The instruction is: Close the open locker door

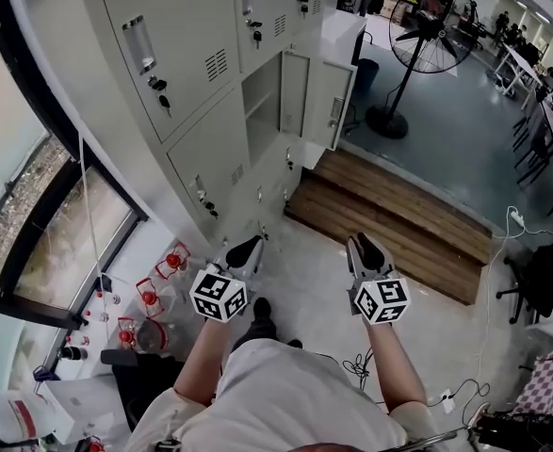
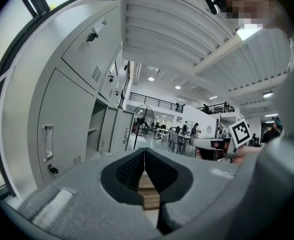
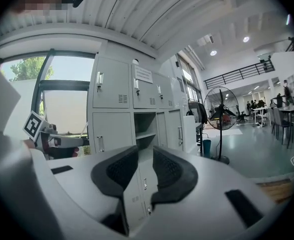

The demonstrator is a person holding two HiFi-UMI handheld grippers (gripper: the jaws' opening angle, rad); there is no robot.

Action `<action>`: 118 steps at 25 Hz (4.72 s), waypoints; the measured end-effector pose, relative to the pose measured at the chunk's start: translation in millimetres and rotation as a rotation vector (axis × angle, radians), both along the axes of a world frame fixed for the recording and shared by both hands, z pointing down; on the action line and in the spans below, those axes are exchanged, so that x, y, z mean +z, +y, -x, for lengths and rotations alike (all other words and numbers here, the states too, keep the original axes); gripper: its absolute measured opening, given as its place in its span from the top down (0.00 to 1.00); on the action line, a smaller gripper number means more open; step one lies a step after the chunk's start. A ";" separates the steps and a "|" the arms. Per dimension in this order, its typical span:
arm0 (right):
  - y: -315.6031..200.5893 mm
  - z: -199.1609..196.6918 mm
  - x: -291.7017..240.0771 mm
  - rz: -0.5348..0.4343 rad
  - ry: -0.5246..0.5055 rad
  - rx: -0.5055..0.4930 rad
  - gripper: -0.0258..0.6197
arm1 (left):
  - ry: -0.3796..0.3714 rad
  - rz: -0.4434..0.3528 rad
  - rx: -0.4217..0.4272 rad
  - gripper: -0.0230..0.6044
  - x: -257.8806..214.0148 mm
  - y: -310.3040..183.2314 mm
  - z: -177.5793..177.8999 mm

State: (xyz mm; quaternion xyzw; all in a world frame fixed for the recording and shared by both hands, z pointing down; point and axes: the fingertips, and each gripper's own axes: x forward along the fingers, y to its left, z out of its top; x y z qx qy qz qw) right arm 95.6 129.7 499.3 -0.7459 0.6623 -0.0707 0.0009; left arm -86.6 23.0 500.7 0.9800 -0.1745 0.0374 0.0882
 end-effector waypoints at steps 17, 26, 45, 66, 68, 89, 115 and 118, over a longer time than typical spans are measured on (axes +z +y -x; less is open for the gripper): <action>-105.7 -58.7 6.7 0.024 -0.004 0.086 0.83 | 0.003 -0.009 0.089 0.94 3.7 -116.3 -74.7; -171.5 -78.1 18.5 0.045 -0.011 0.135 0.83 | -0.012 -0.001 0.178 0.94 13.0 -174.0 -111.6; -220.2 -122.2 32.1 0.067 -0.027 0.136 0.83 | -0.031 0.017 0.171 0.94 27.6 -219.4 -157.0; -297.8 -213.4 29.4 0.087 0.016 -0.115 0.83 | -0.007 0.029 -0.091 0.94 24.1 -246.6 -218.2; -303.3 -220.3 31.0 0.087 0.021 -0.131 0.83 | -0.002 0.033 -0.113 0.94 24.5 -247.9 -220.8; -379.1 -308.9 58.9 0.123 -0.036 -0.215 0.80 | -0.033 0.049 -0.309 0.94 35.5 -255.2 -233.2; -416.2 -317.1 61.1 0.150 -0.030 -0.271 0.77 | -0.050 0.059 -0.389 0.94 40.3 -266.5 -210.2; -412.6 -310.4 61.0 0.149 -0.033 -0.269 0.77 | -0.050 0.059 -0.375 0.94 38.8 -266.8 -207.5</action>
